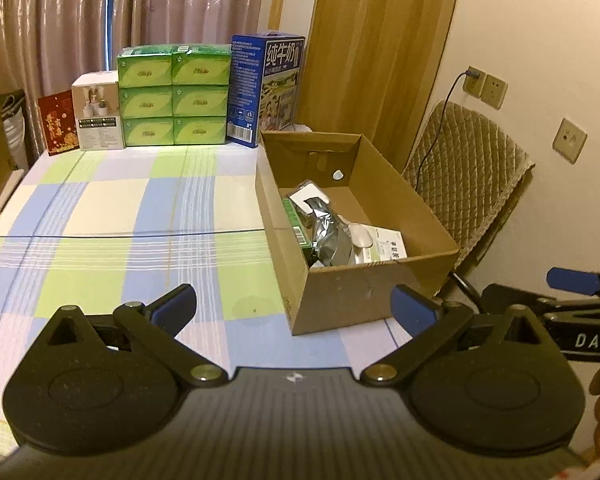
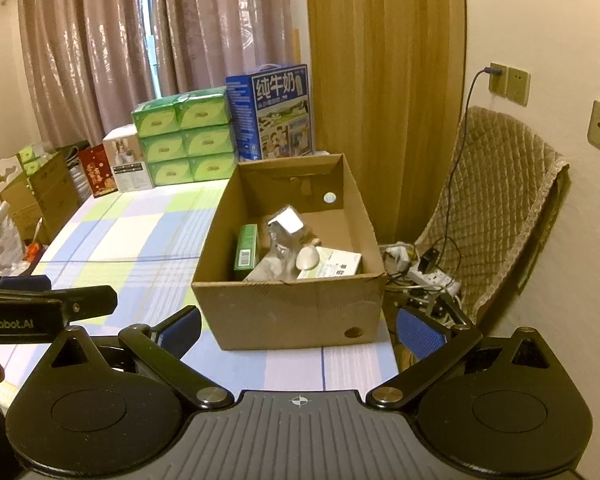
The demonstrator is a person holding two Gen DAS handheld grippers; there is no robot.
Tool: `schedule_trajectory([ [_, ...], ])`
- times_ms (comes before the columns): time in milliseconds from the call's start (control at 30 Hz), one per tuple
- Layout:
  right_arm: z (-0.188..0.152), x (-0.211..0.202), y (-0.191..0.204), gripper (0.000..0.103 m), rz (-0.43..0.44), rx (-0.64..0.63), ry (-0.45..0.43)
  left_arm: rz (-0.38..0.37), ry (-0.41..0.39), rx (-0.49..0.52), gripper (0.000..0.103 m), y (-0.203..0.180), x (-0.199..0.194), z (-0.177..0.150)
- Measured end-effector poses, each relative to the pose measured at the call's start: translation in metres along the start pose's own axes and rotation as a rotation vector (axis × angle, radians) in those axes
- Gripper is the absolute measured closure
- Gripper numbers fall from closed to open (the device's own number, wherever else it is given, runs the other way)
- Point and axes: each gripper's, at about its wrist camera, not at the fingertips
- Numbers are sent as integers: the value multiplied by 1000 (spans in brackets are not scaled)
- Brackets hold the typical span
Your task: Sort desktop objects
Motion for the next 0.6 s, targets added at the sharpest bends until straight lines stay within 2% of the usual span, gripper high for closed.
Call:
schedule_trajectory([
  [600,-5,-37,8,2,-9,-29,-20,-26,15,-24,1,-9,-21,-9],
])
Point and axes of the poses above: each gripper's, at about its wrist camera, not at the fingertips, and x roughly the way its jaws point, y to its left, z to its top
